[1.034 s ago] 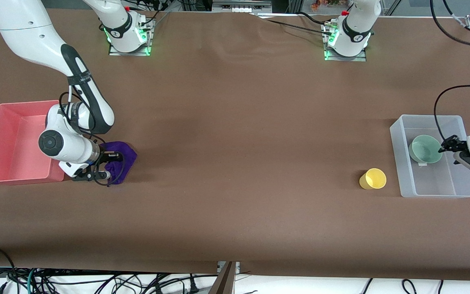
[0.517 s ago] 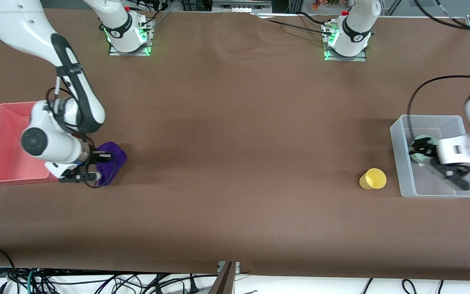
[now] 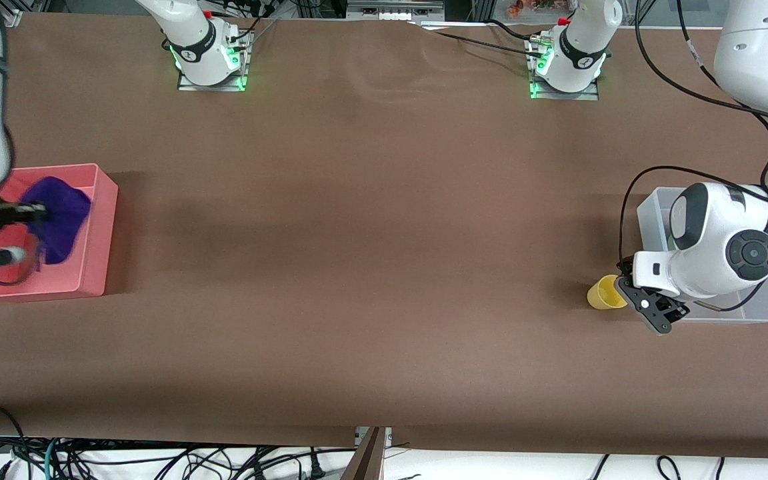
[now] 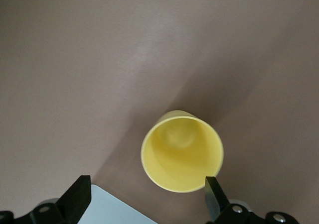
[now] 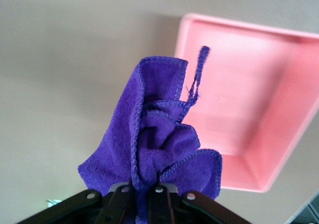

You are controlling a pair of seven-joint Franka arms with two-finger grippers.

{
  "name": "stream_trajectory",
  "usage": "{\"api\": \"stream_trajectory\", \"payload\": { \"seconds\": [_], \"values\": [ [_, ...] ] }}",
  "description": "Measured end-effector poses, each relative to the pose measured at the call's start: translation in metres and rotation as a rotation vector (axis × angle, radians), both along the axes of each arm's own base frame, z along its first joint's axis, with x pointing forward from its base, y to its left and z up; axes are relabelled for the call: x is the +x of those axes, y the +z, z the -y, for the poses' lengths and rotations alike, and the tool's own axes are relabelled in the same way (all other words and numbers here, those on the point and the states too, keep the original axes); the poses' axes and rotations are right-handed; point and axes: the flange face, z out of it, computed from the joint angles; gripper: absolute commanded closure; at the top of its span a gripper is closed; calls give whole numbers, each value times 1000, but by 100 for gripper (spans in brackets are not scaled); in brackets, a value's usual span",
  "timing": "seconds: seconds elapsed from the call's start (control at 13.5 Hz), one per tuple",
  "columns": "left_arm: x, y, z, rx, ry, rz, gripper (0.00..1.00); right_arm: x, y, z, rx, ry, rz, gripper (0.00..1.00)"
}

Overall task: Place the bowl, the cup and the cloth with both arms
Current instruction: 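Release the bowl and reach the yellow cup while the right gripper drops the cloth, then lift the yellow cup with the left gripper and set it in the bowl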

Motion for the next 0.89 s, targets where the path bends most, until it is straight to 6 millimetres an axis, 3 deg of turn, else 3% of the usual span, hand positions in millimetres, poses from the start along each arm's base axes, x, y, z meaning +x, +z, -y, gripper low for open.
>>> {"api": "stream_trajectory", "payload": {
  "seconds": [0.15,0.22,0.37,0.44,0.66,0.81,0.89],
  "values": [
    [4,-12,-2,-9,-1,23,19,-12,-24,54,-8,3,-19,100],
    [5,-19,-1,-14,-2,31,32,-19,-47,74,-10,-3,-25,100],
    [6,-37,-2,-22,-1,33,82,-34,-101,97,7,-15,-20,100],
    [5,-45,-3,-25,1,30,95,-41,-126,103,9,-15,-7,100],
    [5,-54,-5,-29,4,21,100,-61,-187,107,11,-26,38,100],
    [6,-51,-6,-28,6,27,100,-67,-212,105,20,-40,58,100],
    [7,-45,-6,-28,8,22,100,-66,-219,105,15,-39,64,43]
  ]
}}
